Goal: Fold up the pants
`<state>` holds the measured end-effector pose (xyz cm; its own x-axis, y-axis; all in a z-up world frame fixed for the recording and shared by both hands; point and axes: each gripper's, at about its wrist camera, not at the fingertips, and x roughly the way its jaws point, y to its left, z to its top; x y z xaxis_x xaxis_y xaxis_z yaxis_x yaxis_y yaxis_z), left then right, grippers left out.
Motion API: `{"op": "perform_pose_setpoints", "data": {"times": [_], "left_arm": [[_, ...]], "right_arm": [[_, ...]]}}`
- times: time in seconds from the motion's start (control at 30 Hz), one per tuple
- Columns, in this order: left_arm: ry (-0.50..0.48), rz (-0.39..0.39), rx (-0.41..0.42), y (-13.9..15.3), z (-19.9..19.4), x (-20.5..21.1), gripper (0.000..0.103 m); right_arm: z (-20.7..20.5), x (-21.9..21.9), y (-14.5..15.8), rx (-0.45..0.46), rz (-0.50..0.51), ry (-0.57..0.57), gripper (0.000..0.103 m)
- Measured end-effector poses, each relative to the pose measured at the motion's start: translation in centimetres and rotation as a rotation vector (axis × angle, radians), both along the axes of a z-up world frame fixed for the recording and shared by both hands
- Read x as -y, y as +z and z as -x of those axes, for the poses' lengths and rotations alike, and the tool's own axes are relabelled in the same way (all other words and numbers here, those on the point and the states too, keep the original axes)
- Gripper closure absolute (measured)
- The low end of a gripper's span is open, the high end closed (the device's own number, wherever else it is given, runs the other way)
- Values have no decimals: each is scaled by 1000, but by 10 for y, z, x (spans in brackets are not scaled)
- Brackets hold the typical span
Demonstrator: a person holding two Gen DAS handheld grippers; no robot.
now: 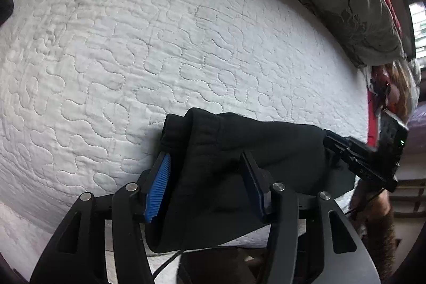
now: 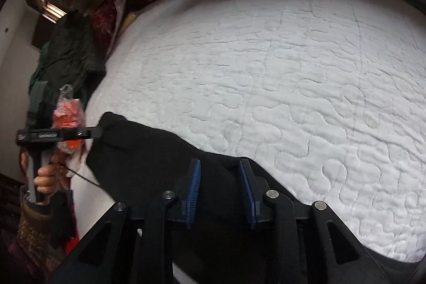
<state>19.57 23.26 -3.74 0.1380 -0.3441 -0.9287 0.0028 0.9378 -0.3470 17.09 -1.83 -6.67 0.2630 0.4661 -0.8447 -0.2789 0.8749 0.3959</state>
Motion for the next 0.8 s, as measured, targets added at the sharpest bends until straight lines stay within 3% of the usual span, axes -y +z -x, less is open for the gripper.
{"op": "perform_pose_setpoints", "data": {"times": [0.03, 0.07, 0.1, 0.17, 0.23, 0.43, 0.53, 0.63, 0.8], "left_arm": [[3, -24, 21, 4, 5, 3, 81], [8, -21, 26, 7, 8, 5, 93], [13, -16, 48, 12, 11, 7, 94], [30, -87, 101, 15, 11, 6, 94], [49, -108, 77, 5, 6, 5, 94], [128, -81, 63, -6, 0, -2, 93], [153, -30, 61, -2, 2, -9, 93], [179, 103, 61, 6, 8, -34, 93], [223, 181, 4, 1, 11, -60, 93]], "right_arm": [[3, -8, 2, 37, 61, 37, 77], [8, -15, 6, 71, 100, 70, 92], [14, -21, 12, 109, 138, 92, 99], [22, -22, 29, 202, 167, 69, 99], [20, -14, 38, 245, 152, 7, 99], [13, -9, 6, 186, 163, -69, 99], [15, -6, 4, 185, 158, -110, 95], [22, 4, 13, 168, 97, -149, 89], [30, 15, 22, 163, 12, -188, 80]]}}
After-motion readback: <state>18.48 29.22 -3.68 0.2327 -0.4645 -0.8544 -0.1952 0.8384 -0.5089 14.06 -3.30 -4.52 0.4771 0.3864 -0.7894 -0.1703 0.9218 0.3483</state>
